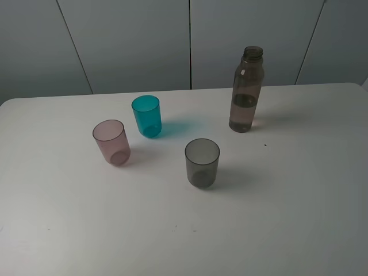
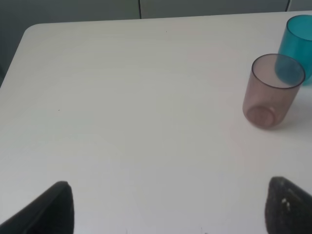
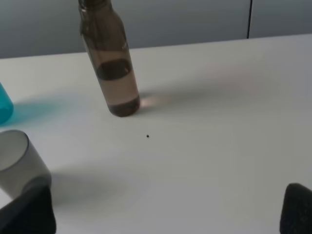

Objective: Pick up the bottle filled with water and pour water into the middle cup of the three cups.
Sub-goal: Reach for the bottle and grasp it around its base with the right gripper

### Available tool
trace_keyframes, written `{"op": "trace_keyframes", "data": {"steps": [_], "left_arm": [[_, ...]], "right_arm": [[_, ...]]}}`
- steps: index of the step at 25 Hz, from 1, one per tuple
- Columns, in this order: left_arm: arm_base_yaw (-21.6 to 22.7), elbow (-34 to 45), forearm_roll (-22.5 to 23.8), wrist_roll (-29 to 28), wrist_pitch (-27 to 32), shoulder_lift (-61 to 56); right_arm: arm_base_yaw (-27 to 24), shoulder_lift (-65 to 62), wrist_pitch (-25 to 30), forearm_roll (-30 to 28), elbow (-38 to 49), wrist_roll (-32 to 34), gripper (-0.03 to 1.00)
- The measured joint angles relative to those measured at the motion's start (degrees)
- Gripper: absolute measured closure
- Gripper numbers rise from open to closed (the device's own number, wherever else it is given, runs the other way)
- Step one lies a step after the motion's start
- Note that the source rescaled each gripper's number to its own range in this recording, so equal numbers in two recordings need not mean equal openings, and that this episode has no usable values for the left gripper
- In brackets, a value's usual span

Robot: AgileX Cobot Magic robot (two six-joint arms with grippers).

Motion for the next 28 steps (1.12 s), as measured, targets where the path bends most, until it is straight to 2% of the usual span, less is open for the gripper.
{"op": "trace_keyframes", "data": {"steps": [5, 11, 17, 20, 25, 28], "left_arm": [[0.0, 0.0, 0.0, 0.0, 0.0, 0.0], [0.0, 0.0, 0.0, 0.0, 0.0, 0.0], [0.0, 0.0, 0.0, 0.0, 0.0, 0.0], [0.0, 0.0, 0.0, 0.0, 0.0, 0.0], [0.0, 0.0, 0.0, 0.0, 0.0, 0.0], [0.0, 0.0, 0.0, 0.0, 0.0, 0.0]], "right_arm": [[0.0, 10.95, -7.04, -0.22, -8.85, 0.39, -0.03], [0.0, 27.19, -12.33, -0.22, -20.0, -0.83, -0.03], [0.0, 41.24, -18.72, 4.2, -22.96, -5.12, -0.03], [3.64, 46.64, -21.89, 4.21, -22.96, -5.86, -0.03], [15.28, 53.76, -27.35, 2.48, -22.96, -6.23, -0.03], [19.54, 57.41, -29.88, 0.94, -22.96, -6.23, -0.03]]}}
